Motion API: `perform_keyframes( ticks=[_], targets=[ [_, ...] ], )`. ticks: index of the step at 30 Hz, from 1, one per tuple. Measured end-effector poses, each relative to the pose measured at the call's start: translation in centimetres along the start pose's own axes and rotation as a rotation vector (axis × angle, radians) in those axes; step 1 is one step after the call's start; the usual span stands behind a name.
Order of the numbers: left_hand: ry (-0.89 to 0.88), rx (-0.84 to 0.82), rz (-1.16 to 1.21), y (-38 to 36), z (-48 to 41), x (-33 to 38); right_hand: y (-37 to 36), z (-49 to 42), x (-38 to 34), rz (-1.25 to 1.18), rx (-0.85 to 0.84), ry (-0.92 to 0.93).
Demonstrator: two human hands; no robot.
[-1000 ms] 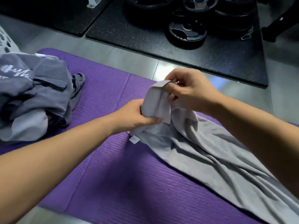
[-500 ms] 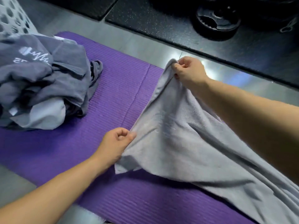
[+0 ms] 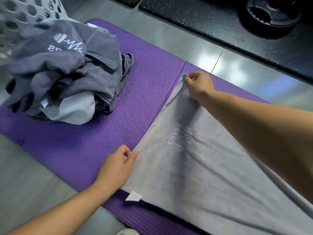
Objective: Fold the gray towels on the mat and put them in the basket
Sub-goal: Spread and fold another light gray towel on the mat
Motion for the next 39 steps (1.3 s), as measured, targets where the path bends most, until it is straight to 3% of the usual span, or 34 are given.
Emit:
perform_keyframes(
  ticks=[5,10,15,17,20,25,29,32,36,39],
  targets=[
    [-0.096,0.017,-0.467,1.6,-1.1,0.8,1.3,2.0,0.1,-0.052,-0.006,0.097],
    [-0.478,0.134,-0.495,0.6,-2.7,6.3,10.7,5.4,9.8,0.143,0.055,0.029],
    [-0.721,-0.238,-0.595,-4.0,-3.5,16.2,22.0,11.2,23.8,0.200,0.075,-0.281],
    [-0.730,-0.391,-0.647,-6.4,-3.3,19.7,24.8,13.4,27.3,0.223,0.033,-0.317],
    [-0.767,-0.486,-0.789,-9.9,-2.7,24.1,27.0,14.8,30.1,0.244,-0.002,-0.288],
    [-0.588,-0.432,-0.838,-16.0,-0.5,28.7,27.5,13.9,32.4,0.286,-0.038,-0.183],
    [-0.424,-0.351,-0.856,-20.2,1.7,28.2,27.6,13.3,33.0,0.396,-0.164,-0.080],
    [-0.352,-0.255,-0.793,-21.6,2.5,28.4,27.4,13.6,33.2,0.486,-0.147,0.052],
    [-0.331,-0.238,-0.743,-23.0,3.4,29.5,27.7,14.7,34.0,0.260,-0.048,0.081],
    [-0.318,-0.263,-0.734,-23.7,3.2,30.0,28.8,14.9,34.4,0.317,-0.134,0.069]
  ],
)
Point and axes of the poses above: each hand's wrist, its own z-axis away from the middle knuckle, its own y-axis out of the back of the hand, x = y × z, the point moved 2 cm from there along -z, towards the middle knuckle, and after that the axes turned 4 degrees about x, right-handed, at the moved point
